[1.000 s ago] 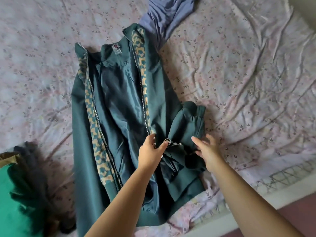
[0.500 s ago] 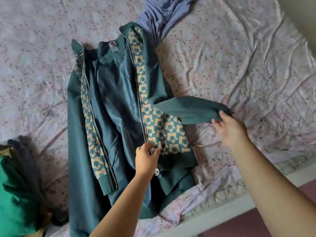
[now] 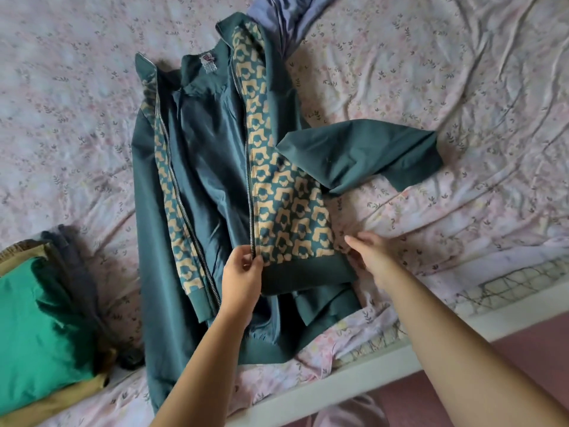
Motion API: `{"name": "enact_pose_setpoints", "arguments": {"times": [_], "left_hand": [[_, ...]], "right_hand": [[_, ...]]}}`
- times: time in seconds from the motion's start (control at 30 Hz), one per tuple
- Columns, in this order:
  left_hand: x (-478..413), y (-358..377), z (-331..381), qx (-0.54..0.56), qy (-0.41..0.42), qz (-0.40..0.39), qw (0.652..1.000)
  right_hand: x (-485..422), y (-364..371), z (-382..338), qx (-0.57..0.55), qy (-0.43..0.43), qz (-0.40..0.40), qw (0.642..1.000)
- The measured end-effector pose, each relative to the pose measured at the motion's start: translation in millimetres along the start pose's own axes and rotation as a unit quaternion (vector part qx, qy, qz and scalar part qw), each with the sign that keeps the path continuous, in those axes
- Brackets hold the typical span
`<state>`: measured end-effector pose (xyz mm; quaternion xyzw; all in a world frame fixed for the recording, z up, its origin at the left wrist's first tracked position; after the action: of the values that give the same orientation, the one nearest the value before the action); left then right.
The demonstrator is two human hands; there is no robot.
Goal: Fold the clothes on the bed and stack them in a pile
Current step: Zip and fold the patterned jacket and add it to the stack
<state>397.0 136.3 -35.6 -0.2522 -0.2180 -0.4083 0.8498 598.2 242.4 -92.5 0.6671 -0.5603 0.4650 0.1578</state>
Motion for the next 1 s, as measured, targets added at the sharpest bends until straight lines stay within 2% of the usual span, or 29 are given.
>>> {"name": "enact_pose_setpoints", "arguments": {"times": [0.17,0.33,0.4,0.53,0.7,0.77,0.87,0.93,1.0], "left_hand": [[2.6,-34.8,-7.2,-0.031,0.005,0.076,0.997],[-0.3,-44.7,-12.1,-0.037,-0.017,0.090,0.995],[-0.5,-45.3,-13.3,-0.015,-0.028,0.086,0.996],[1.9,-40.0,-15.0,0.037,-0.054,0.056,0.996],[8.4,-12.5,-14.6,0.045,-0.059,0.025,0.997],[8.9,0.4,-18.4,0.031,-0.060,0.022,0.997],[7.7,11.5,-28.5,0.026,-0.077,0.027,0.996],[5.6,13.5,-32.0,0.012,-0.087,0.019,0.996],[2.4,13.5,-34.2,-0.001,-0.084,0.007,0.996]], "right_hand": [[5.8,19.9,2.6,0.066,-0.045,-0.031,0.996],[7.6,20.7,11.8,0.217,-0.103,-0.051,0.969],[9.1,14.1,10.5,0.212,-0.129,-0.034,0.968],[13.5,-33.4,-16.9,0.129,-0.177,0.071,0.973],[-6.3,-118.0,-55.2,0.114,-0.182,0.234,0.948],[-15.6,-132.9,-55.3,0.145,-0.162,0.261,0.941],[-11.7,-123.7,-36.9,0.265,-0.170,0.221,0.923],[3.1,-104.3,-19.3,0.327,-0.250,0.193,0.891],[18.1,-81.1,-1.3,0.374,-0.312,0.131,0.864]]}}
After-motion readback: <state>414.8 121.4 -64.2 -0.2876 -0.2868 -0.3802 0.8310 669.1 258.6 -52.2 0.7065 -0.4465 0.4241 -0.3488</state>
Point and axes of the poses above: each hand's wrist, its own x-axis away from the middle knuckle, its own y-axis out of the palm, z = x × y, the point moved 1 cm from there along -x, towards the middle knuckle, and after that the axes turned 8 degrees about x, right-handed, at the moved point
